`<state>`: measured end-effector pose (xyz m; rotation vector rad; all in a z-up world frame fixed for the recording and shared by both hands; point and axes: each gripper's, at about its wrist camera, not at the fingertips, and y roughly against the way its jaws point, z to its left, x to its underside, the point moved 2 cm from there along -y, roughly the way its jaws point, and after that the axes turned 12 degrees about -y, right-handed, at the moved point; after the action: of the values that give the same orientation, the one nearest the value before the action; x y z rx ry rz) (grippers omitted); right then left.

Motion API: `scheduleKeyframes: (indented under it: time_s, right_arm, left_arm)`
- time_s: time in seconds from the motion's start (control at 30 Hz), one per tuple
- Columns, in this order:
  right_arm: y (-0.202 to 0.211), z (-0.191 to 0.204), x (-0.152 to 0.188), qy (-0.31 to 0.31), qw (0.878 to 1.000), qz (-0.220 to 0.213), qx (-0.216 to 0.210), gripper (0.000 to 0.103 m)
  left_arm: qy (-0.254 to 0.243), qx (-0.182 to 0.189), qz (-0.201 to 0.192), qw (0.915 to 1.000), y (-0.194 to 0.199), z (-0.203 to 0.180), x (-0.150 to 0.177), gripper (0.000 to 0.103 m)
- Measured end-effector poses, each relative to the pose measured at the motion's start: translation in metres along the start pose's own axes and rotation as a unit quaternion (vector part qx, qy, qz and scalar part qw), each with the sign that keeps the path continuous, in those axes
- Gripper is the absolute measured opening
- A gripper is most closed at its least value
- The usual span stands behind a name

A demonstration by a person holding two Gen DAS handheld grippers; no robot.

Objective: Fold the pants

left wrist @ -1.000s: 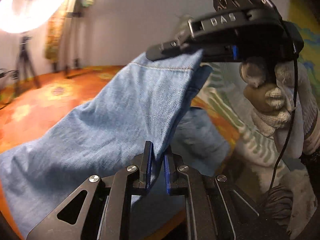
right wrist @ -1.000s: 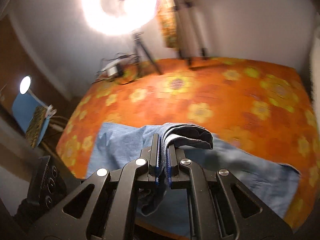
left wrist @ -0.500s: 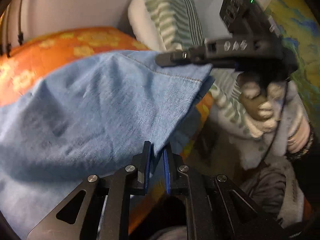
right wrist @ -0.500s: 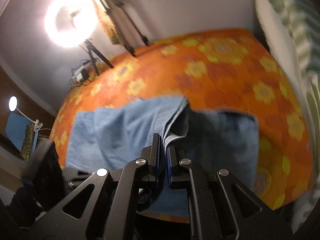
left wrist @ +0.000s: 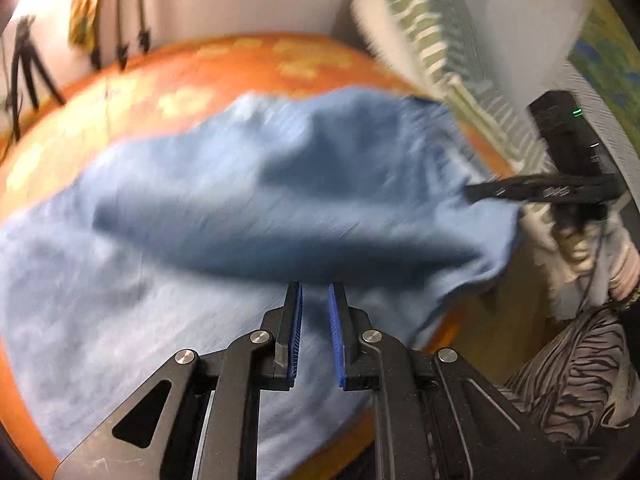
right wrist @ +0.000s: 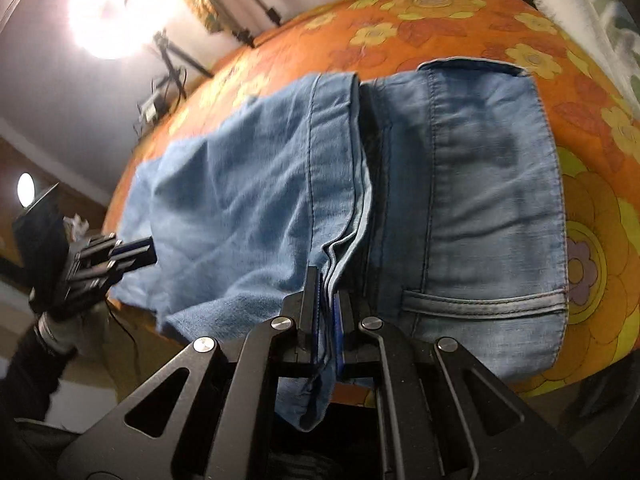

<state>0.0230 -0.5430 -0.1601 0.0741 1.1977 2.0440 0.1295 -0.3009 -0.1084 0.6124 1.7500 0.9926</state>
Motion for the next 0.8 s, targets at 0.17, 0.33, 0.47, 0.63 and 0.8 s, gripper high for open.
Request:
scheduleKeyframes:
  time_s: [0.17, 0.33, 0.47, 0.63, 0.8]
  right_arm:
    - [0.005, -0.008, -0.009, -0.01, 0.999, 0.007, -0.033, 0.009]
    - [0.022, -0.016, -0.034, -0.034, 0.996, -0.043, -0.07, 0.045]
    - [0.008, -0.018, -0.06, -0.051, 0.994, -0.049, -0.081, 0.045]
    - [-0.02, -0.007, -0.074, -0.04, 0.995, -0.035, -0.079, 0.044]
    - [-0.012, 0.02, -0.068, 0.014, 0.996, -0.06, -0.071, 0.014]
  left_arm:
    - [-0.003, 0.003, -0.006, 1.0, 0.001, 0.0, 0.004, 0.012]
    - [-0.001, 0.01, -0.014, 0.9999, 0.006, -0.001, 0.008, 0.012]
    - [0.003, 0.01, -0.018, 0.9998, 0.007, 0.003, 0.013, 0.012]
    - [0.006, 0.011, -0.021, 0.9997, 0.007, 0.001, 0.014, 0.012]
    - [0.002, 0.009, -0.022, 0.9997, 0.007, 0.001, 0.015, 0.012]
